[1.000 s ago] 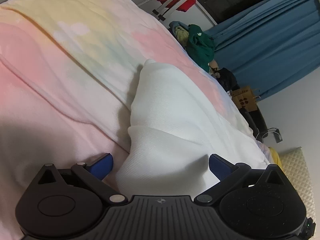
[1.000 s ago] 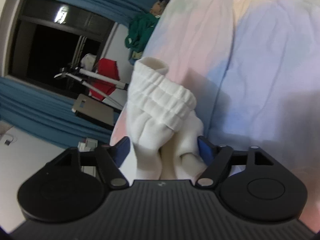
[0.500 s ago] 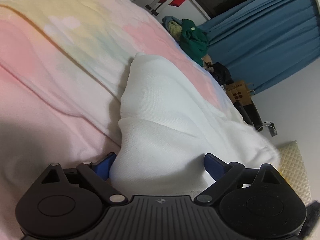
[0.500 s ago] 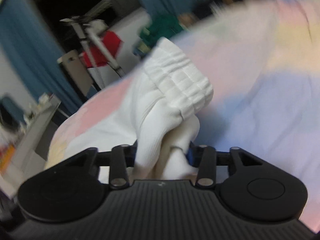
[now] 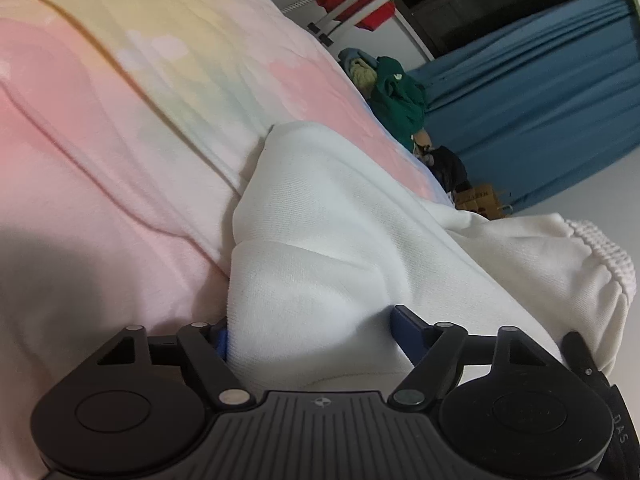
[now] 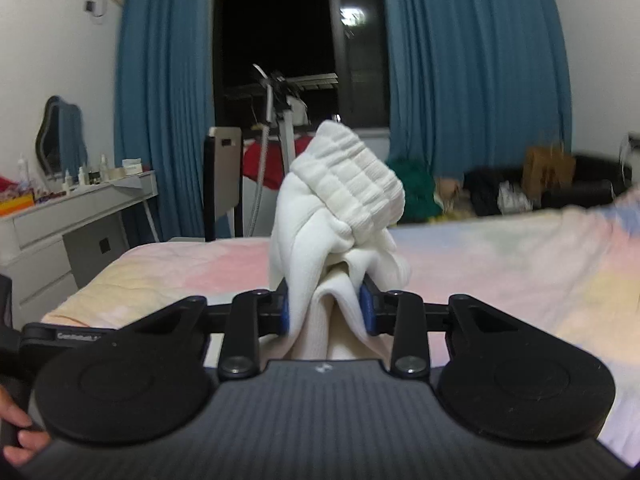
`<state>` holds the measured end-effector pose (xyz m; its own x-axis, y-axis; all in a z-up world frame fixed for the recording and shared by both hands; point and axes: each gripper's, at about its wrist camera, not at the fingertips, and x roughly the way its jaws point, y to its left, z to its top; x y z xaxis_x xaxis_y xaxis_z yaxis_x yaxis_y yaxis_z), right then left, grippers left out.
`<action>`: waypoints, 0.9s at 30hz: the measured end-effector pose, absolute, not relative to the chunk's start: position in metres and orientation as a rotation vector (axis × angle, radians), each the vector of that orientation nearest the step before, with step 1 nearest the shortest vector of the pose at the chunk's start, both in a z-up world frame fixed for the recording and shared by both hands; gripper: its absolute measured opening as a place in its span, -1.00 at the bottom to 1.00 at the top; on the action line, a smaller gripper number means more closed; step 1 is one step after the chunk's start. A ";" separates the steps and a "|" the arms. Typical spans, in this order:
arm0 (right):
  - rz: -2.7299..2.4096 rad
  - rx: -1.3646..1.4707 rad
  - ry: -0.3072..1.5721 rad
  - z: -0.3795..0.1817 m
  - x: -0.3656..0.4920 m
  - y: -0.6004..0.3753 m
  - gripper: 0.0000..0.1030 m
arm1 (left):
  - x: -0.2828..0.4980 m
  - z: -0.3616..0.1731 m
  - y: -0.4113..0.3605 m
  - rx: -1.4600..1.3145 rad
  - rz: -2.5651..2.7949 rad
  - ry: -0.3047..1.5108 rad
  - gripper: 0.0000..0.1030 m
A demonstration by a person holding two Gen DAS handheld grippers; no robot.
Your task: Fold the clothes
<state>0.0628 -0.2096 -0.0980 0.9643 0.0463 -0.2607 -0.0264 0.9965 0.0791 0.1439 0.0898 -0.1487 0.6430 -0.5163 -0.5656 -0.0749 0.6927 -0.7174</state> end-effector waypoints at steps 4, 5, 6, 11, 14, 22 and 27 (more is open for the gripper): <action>0.012 -0.013 0.236 -0.095 0.061 -0.197 -0.34 | 0.143 -0.148 0.089 -0.764 -0.277 0.847 0.41; -0.009 -0.035 0.239 -0.096 0.062 -0.194 -0.34 | 0.143 -0.148 0.090 -0.759 -0.275 0.846 0.39; -0.022 -0.055 0.238 -0.097 0.061 -0.190 -0.34 | 0.143 -0.147 0.090 -0.755 -0.273 0.845 0.37; 0.044 -0.230 0.130 -0.094 0.039 -0.156 -0.59 | 0.138 -0.146 0.093 -0.755 -0.300 0.840 0.37; 0.068 -0.257 0.128 -0.097 0.039 -0.145 -0.64 | 0.137 -0.147 0.092 -0.747 -0.297 0.842 0.38; -0.090 0.164 0.347 -0.100 0.075 -0.235 -0.21 | 0.139 -0.148 0.090 -0.741 -0.296 0.844 0.40; -0.140 0.635 0.547 -0.143 0.092 -0.317 0.57 | 0.135 -0.146 0.089 -0.708 -0.299 0.842 0.44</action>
<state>0.0924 -0.3171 -0.1432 0.8500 0.0396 -0.5252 0.2874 0.8007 0.5255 0.1346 0.0893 -0.1461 0.6421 -0.5057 -0.5762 -0.0283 0.7354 -0.6770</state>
